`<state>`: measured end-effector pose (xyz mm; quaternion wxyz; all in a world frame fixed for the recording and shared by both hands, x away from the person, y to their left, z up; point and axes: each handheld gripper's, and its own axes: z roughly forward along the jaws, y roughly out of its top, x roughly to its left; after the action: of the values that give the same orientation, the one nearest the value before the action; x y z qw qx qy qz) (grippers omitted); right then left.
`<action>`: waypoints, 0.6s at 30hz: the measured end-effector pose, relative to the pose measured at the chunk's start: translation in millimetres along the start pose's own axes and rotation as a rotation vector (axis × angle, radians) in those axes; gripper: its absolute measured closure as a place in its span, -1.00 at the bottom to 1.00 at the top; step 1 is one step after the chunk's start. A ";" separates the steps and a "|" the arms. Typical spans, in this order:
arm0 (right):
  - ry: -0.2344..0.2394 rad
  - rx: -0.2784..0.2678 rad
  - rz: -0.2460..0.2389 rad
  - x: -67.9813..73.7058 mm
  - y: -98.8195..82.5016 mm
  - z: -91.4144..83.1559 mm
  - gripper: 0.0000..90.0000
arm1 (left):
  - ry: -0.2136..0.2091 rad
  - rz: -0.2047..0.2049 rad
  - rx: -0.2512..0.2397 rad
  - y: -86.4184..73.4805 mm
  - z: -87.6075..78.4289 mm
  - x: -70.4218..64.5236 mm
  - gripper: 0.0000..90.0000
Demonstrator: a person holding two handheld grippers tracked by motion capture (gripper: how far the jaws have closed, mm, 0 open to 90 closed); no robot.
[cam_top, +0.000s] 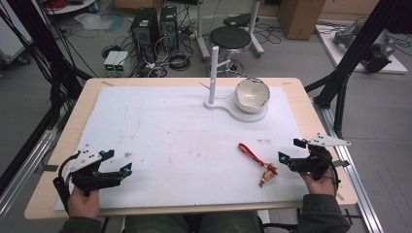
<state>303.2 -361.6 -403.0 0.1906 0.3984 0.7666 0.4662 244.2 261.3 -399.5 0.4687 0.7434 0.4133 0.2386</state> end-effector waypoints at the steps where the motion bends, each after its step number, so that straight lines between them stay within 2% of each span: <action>1: 0.001 0.002 0.000 -0.3 -0.6 -0.2 -0.74 | -0.002 -0.007 -0.003 0.4 0.7 -0.4 -0.55; 4: -0.001 0.006 -0.005 -1.8 -2.7 -1.1 -0.74 | 0.000 -0.001 -0.003 1.9 2.4 -1.1 -0.55; 9: -0.001 -0.003 0.013 -4.2 -3.8 -2.6 -0.74 | -0.005 0.005 0.000 2.5 4.9 -1.5 -0.55; 18: -0.006 -0.005 0.007 -3.9 -2.2 -2.3 -0.74 | -0.007 0.001 -0.003 0.9 2.5 -0.3 -0.55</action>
<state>303.1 -366.4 -404.1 0.1920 0.4021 0.7634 0.4676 246.2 259.6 -399.7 0.4711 0.7438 0.4110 0.2365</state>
